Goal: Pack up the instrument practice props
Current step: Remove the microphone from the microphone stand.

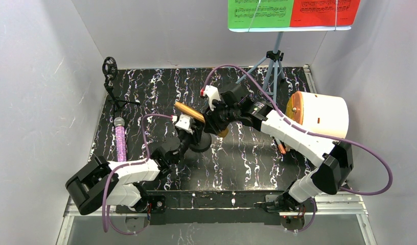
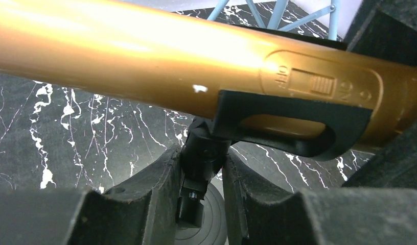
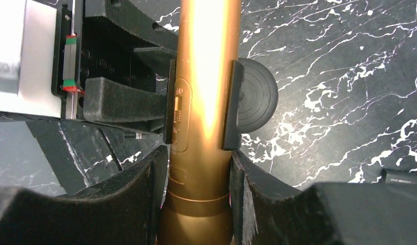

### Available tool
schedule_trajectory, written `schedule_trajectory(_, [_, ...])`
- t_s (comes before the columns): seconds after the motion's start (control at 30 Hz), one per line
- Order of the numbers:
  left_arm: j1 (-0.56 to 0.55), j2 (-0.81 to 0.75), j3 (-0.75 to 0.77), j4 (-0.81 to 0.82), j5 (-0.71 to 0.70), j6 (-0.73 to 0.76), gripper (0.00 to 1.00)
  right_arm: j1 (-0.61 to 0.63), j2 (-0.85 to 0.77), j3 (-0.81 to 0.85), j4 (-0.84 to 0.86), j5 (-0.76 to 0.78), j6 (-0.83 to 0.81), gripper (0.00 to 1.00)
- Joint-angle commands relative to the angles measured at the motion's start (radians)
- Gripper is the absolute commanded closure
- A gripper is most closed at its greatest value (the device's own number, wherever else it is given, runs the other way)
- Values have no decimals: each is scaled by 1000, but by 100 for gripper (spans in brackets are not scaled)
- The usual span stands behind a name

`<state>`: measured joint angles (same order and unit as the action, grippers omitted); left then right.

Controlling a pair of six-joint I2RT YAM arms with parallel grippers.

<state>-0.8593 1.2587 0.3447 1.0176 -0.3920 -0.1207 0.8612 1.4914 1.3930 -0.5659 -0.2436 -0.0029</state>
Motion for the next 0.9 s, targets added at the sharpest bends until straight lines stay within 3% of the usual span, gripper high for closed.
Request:
schedule_trajectory(0.0, [147,16,2,-129,-369,-35,100,1,-101,-23,-187,-60,-44,99])
schedule_trajectory(0.5, [279,27,41,-205,-343,-154,100,-26,-190,-144,-167,-24,-54,99])
schedule_trajectory(0.87, [279,47,40,-172,-204,-99,100,-34,-292,-223,-148,16,-30,99])
